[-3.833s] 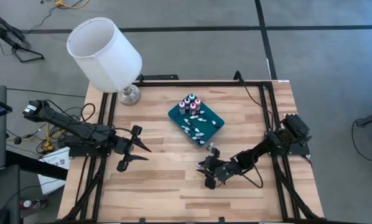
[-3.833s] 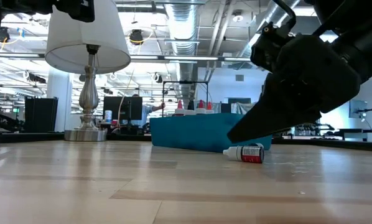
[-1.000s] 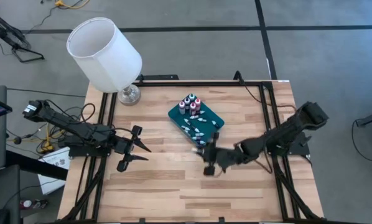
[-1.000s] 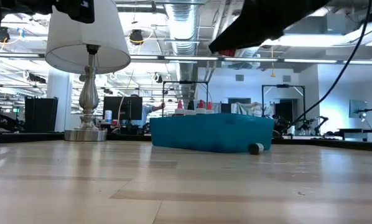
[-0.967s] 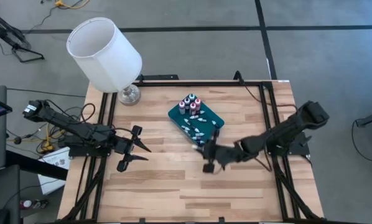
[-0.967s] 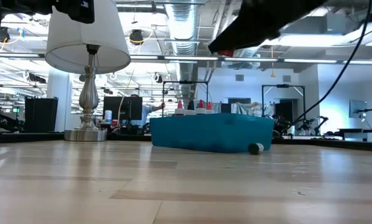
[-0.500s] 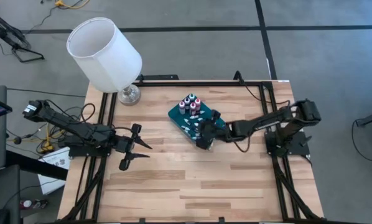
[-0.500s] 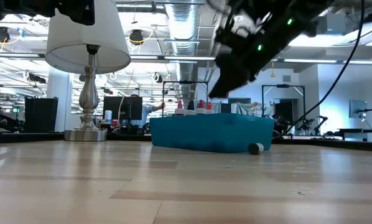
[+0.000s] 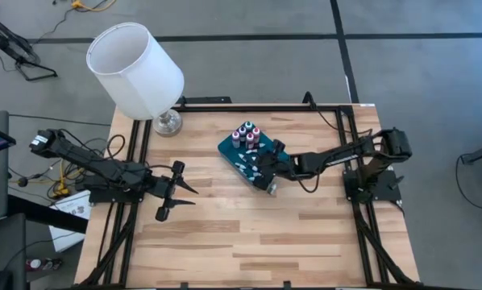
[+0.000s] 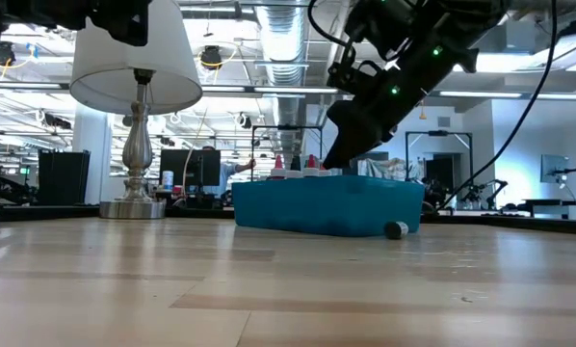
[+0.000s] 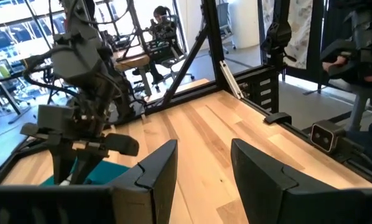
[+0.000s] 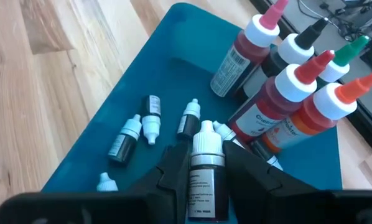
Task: Pick & Place food coloring
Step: Put the small orange food coloring bottle into the blue bin, then put the small green food coloring bottle into the blue bin
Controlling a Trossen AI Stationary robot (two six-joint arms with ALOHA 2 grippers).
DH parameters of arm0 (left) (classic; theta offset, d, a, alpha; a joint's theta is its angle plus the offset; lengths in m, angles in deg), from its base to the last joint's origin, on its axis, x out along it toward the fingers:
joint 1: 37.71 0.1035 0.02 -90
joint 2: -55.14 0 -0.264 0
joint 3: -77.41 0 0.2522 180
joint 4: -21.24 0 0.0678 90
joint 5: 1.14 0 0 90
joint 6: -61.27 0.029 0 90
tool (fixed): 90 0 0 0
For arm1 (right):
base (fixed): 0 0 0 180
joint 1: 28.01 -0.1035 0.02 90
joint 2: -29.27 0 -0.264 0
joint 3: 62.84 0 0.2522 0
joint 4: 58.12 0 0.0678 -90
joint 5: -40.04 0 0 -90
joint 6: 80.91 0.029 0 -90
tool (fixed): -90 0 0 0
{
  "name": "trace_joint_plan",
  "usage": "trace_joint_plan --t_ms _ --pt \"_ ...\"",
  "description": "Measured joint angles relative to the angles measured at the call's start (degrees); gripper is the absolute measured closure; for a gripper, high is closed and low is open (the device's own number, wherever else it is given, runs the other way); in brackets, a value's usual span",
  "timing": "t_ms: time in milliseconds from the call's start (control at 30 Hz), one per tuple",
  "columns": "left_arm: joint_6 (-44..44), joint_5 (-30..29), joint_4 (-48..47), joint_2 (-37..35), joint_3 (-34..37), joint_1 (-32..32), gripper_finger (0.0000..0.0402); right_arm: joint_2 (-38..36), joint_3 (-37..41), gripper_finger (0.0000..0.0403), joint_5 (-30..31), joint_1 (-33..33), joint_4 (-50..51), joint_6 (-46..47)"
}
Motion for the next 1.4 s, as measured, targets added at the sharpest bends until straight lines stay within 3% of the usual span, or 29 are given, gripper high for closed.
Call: trace_joint_plan --t_ms 467,867,1200,1400 --pt "0.5 -3.0 3.7 5.8 0.0 0.0 0.0256 0.0 0.0 0.0308 0.6 0.0 0.0 -1.0" --pt "0.5 -3.0 4.0 5.8 0.0 0.0 0.0256 -0.7 0.0 0.0189 0.8 2.3 0.6 -0.2" --pt "0.5 -3.0 2.7 5.8 0.0 0.0 0.0256 -7.5 -0.1 0.0195 0.6 -8.0 4.4 -4.4" --pt "0.4 -3.0 0.8 5.8 0.0 0.0 0.0256 -8.2 0.0 0.0209 0.9 -16.5 17.0 4.5"
